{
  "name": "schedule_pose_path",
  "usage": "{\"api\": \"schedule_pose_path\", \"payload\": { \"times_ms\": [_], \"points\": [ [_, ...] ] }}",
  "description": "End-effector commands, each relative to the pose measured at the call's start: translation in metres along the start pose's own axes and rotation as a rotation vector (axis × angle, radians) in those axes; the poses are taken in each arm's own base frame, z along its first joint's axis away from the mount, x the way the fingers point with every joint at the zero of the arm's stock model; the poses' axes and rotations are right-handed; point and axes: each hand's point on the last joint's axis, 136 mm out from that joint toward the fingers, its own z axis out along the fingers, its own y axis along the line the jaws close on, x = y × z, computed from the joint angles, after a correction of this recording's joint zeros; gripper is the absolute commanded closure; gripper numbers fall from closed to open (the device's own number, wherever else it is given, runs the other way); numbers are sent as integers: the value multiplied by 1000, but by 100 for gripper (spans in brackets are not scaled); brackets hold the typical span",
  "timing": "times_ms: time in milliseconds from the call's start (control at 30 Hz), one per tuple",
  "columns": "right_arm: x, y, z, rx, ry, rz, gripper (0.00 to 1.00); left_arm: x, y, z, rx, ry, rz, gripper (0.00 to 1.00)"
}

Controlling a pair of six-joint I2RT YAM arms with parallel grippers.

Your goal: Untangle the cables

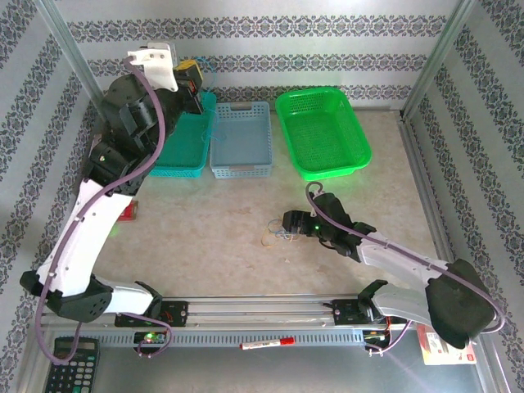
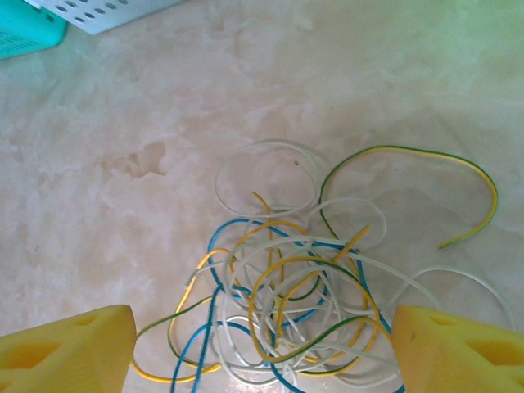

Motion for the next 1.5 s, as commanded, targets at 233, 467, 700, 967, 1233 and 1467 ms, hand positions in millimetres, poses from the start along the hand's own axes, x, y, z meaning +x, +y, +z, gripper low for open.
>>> {"api": "schedule_pose_path", "payload": {
  "times_ms": [233,467,700,967,1233,1467],
  "points": [
    [-21,11,-20,-15,-54,-8,18,45,13,63,20,86,-39,100],
    [-25,0,-30,0,-77,12,18,90,21,120,15,154,-20,100],
    [-28,-13,-40,21,-83,33,17,153,41,178,-26,256,7,100],
    [-28,-28,-50,67,-74,61,2,236,60,216,-80,437,47,83],
    [-35,-34,-53,120,-87,48,2,229,48,204,-27,491,11,6],
    [-37,-32,-53,113,-90,56,2,211,27,171,59,520,-92,0]
  ]
}}
